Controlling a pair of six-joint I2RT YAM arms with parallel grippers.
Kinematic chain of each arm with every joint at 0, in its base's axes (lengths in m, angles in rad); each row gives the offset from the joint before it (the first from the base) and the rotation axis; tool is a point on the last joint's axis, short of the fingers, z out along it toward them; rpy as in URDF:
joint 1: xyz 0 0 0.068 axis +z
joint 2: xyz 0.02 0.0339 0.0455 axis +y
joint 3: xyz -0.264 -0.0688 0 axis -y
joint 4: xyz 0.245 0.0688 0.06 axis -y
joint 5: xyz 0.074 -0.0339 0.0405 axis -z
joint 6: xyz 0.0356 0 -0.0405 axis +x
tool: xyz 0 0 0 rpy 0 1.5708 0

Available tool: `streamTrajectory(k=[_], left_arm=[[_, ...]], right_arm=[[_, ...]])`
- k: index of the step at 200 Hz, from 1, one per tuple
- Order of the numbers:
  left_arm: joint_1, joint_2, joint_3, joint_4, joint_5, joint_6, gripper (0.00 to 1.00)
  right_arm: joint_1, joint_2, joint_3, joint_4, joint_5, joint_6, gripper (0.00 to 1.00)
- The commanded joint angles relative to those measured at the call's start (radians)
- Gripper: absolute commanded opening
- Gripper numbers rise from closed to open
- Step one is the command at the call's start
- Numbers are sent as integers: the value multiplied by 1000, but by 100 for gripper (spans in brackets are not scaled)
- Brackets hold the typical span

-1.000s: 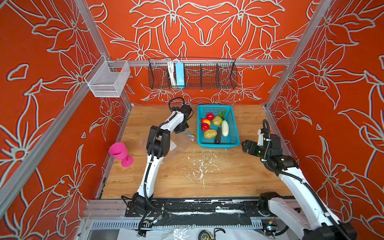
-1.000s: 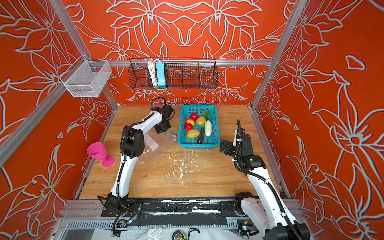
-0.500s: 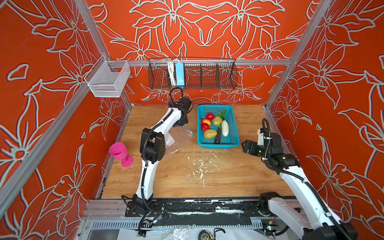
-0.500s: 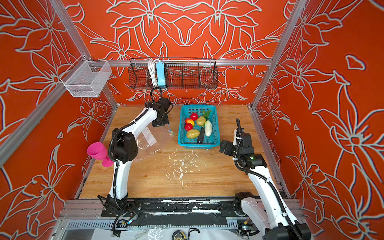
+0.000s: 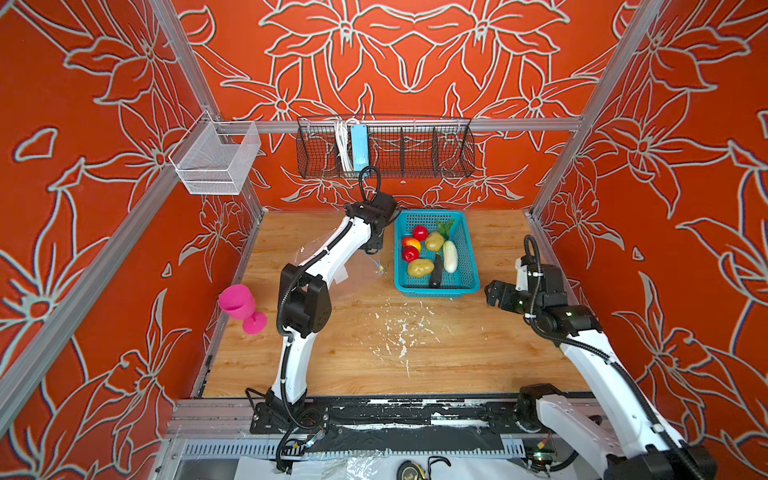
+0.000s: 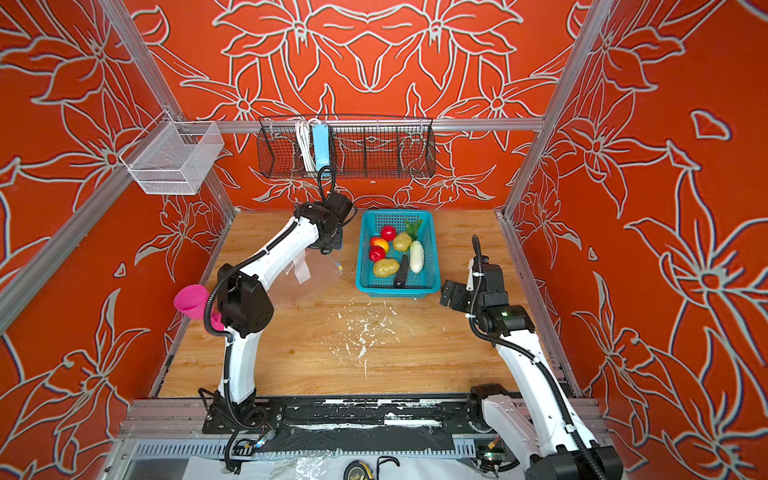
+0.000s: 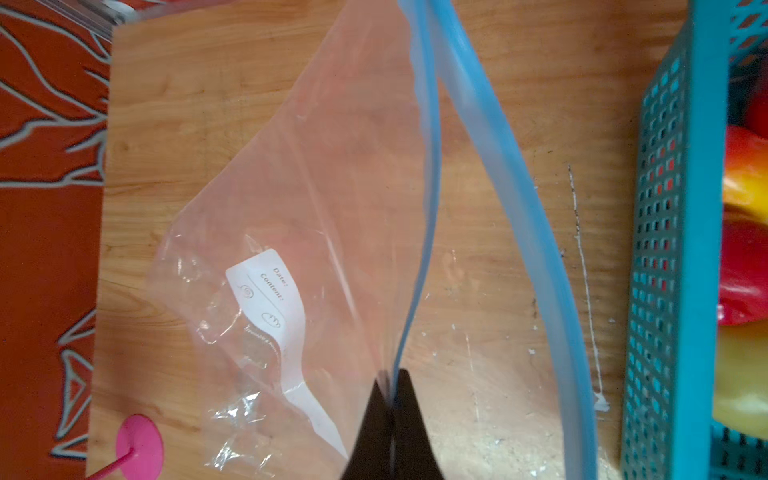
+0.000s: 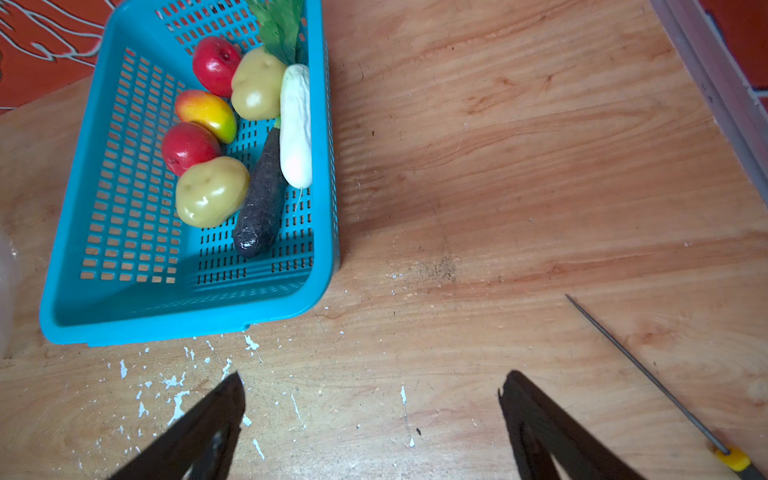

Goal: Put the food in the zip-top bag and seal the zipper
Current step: 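Lift the left gripper to pull the bag mouth open beside the basket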

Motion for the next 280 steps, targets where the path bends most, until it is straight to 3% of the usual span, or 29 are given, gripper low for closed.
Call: streamTrajectory(k=[1,14,42,79,99,126,196,280], left_arm=[[-4,-51,-36,-4,-93,21,0],[-5,-115,-124,56,-101,2,0],[-5,-328,-415,376,103,124,0],[-5,-442,-546,485,252,194,0],[-5,-474,-607,523,244,209,0],[-6,-465,-594,461,200,207,0],[-4,-548,-663,445,276,116,0],[-4,-552,-651,451,341,95,0]], right_arm=[[6,-3,34,-43,14,28,98],[6,-6,40,-65,37,45,98],[5,-18,27,-82,85,70,98],[7,9,31,-78,60,102,98],[8,29,47,-87,38,108,98],[12,30,50,-87,28,123,98],[44,16,64,-65,21,153,98],[197,112,161,-23,101,186,98]])
